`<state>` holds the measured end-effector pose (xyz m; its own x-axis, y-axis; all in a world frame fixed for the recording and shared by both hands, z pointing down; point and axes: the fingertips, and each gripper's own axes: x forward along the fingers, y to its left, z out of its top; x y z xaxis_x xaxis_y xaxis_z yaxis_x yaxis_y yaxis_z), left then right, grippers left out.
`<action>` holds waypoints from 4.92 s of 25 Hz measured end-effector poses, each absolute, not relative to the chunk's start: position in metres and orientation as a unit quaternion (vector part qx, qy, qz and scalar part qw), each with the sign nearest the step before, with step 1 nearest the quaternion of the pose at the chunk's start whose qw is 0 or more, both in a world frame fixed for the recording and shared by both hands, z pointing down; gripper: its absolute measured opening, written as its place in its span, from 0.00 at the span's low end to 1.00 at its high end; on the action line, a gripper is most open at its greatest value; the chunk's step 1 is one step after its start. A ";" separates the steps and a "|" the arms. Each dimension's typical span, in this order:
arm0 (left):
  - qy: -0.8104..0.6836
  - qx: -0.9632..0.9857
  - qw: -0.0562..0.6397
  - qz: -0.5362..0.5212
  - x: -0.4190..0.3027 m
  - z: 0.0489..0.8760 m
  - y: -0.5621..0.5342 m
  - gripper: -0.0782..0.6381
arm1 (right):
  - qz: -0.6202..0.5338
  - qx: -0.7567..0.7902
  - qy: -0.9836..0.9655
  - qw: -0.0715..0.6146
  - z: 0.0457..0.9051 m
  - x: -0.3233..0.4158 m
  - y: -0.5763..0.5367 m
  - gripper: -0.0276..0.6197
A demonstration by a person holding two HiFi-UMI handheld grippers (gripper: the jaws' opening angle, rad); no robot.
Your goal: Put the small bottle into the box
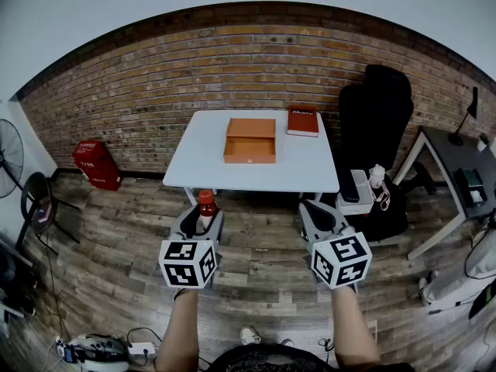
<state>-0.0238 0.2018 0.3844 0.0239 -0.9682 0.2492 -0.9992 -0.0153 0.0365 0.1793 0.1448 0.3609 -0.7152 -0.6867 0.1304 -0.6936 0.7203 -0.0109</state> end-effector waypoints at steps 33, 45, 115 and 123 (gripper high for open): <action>-0.660 0.739 0.102 0.087 -0.089 0.399 0.144 0.42 | 0.035 0.397 -0.915 0.066 0.370 0.098 0.098 0.08; -0.667 0.732 0.109 0.086 -0.101 0.404 0.066 0.42 | 0.040 0.390 -0.918 0.066 0.376 0.087 0.016 0.08; -0.581 0.795 0.118 0.126 -0.225 0.425 -0.252 0.42 | 0.057 0.461 -0.883 0.071 0.381 -0.049 -0.276 0.08; -0.531 0.830 0.115 0.125 -0.227 0.426 -0.277 0.42 | 0.056 0.512 -0.854 0.076 0.380 -0.053 -0.281 0.08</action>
